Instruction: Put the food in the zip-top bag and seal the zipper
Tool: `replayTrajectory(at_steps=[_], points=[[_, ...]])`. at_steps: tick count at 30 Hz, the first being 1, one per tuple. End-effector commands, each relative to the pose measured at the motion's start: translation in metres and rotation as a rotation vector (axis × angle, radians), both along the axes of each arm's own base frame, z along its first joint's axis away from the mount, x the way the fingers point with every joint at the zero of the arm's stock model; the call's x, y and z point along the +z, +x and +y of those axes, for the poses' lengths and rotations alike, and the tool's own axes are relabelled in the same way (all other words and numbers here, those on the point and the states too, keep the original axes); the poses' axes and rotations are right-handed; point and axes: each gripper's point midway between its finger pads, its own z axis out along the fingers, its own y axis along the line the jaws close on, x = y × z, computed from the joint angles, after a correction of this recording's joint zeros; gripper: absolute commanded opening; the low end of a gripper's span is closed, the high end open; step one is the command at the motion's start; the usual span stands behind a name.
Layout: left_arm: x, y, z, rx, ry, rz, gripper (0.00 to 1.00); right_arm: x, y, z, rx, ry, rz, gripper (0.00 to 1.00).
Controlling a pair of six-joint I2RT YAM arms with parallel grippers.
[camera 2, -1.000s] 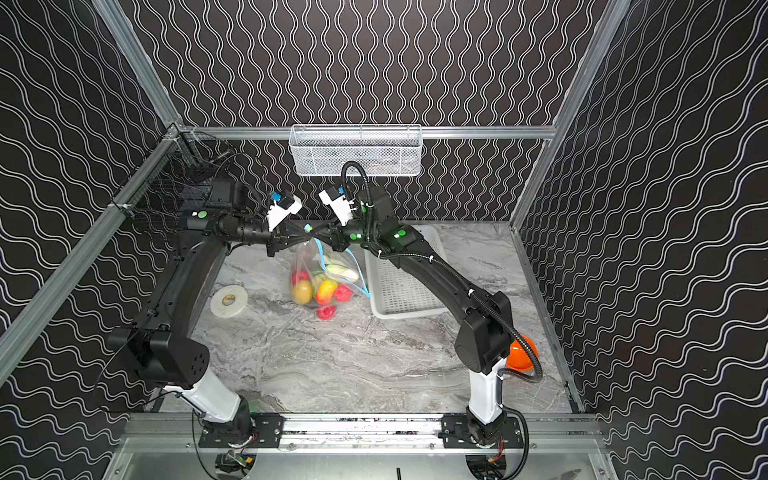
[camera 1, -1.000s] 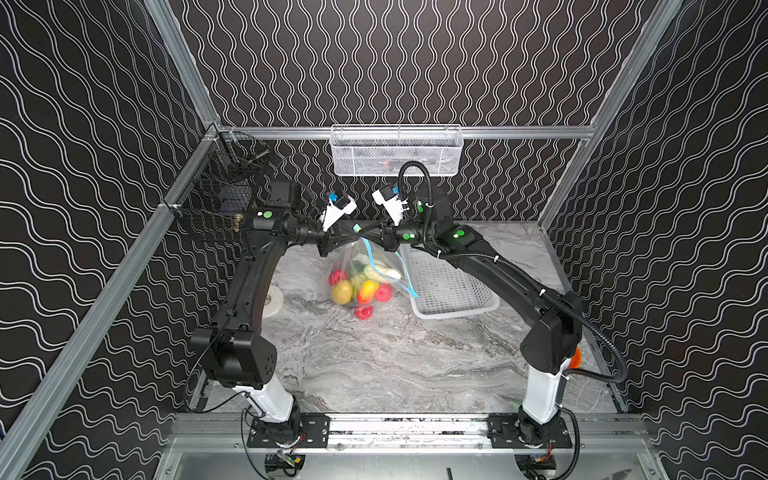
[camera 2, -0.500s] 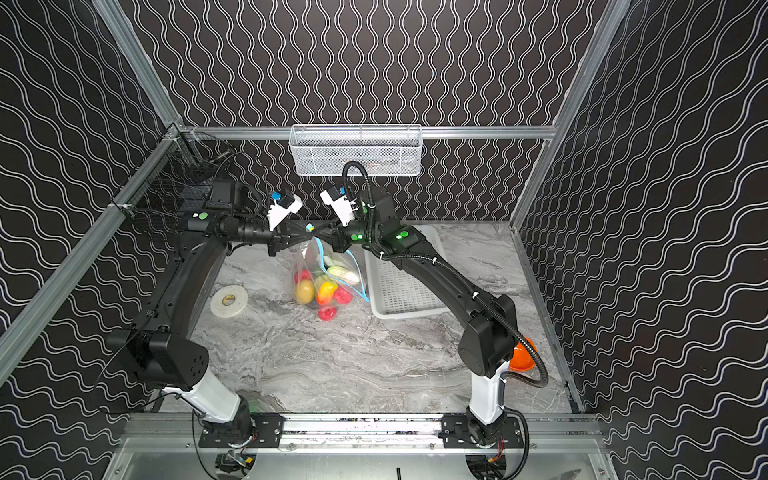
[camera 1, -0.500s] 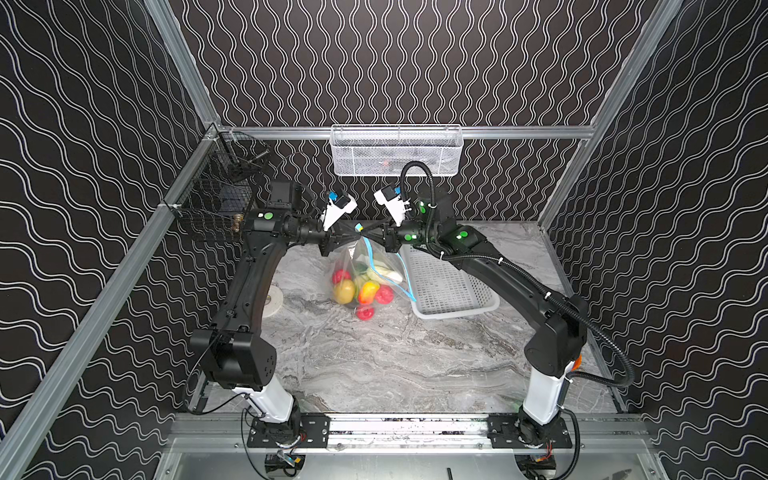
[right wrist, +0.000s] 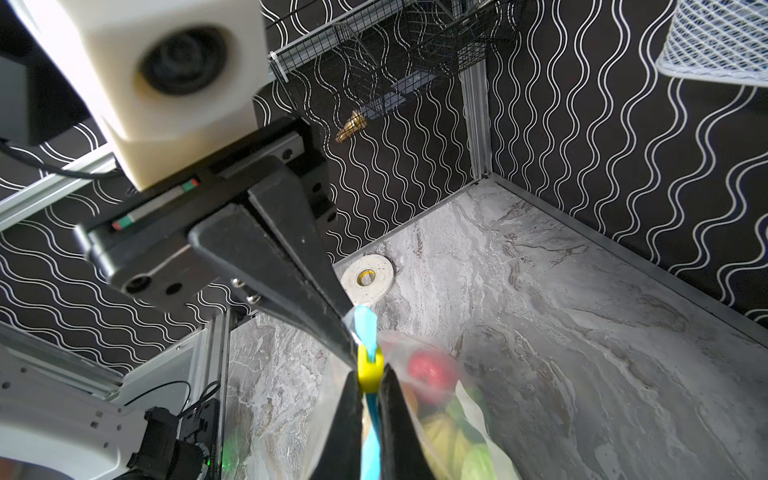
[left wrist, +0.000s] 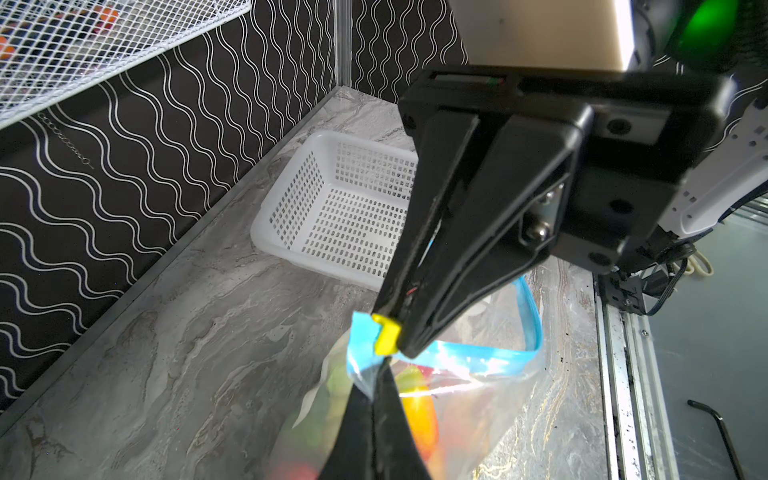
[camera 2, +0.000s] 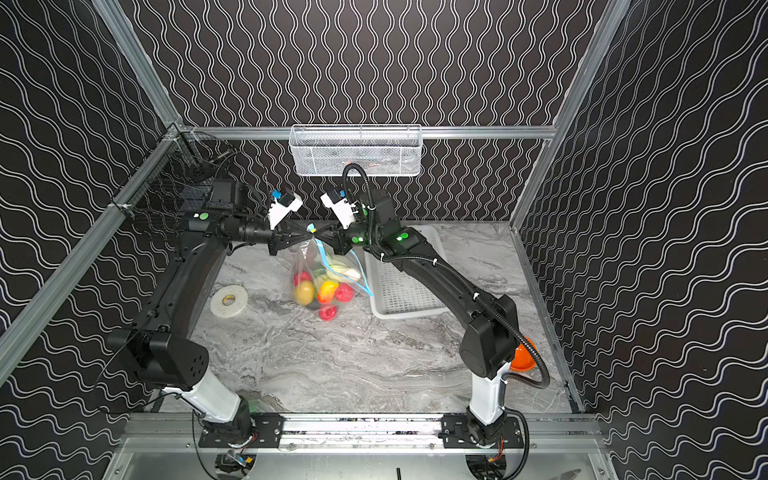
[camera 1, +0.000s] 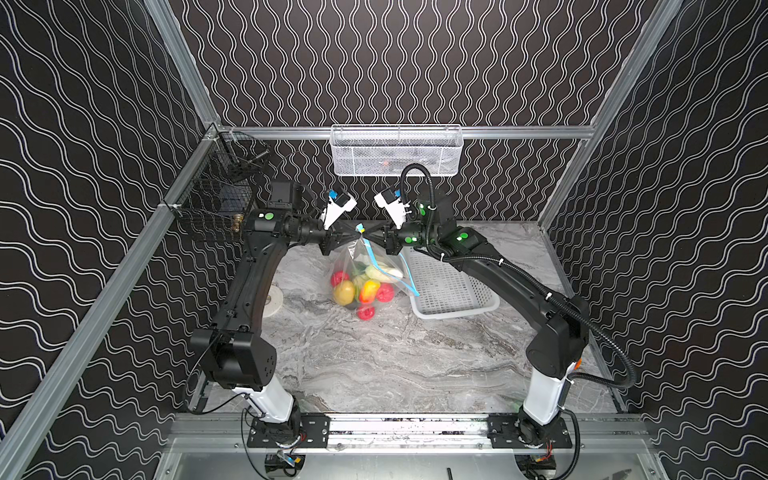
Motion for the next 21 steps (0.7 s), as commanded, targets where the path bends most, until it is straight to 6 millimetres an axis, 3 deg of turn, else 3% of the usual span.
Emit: replayTrajectory(at_steps=[1, 11, 21], points=[[0.013, 0.008, 0.0, 0.01, -0.017, -0.062, 0.0, -0.02, 0.001, -0.007, -0.03, -0.072, 0.038, 0.05], [0.014, 0.011, 0.002, 0.037, -0.009, -0.068, 0.0, -0.037, -0.001, -0.015, -0.053, -0.12, 0.049, 0.05], [0.013, 0.018, 0.007, 0.086, 0.005, -0.077, 0.0, -0.037, -0.007, -0.03, -0.081, -0.126, 0.039, 0.05]])
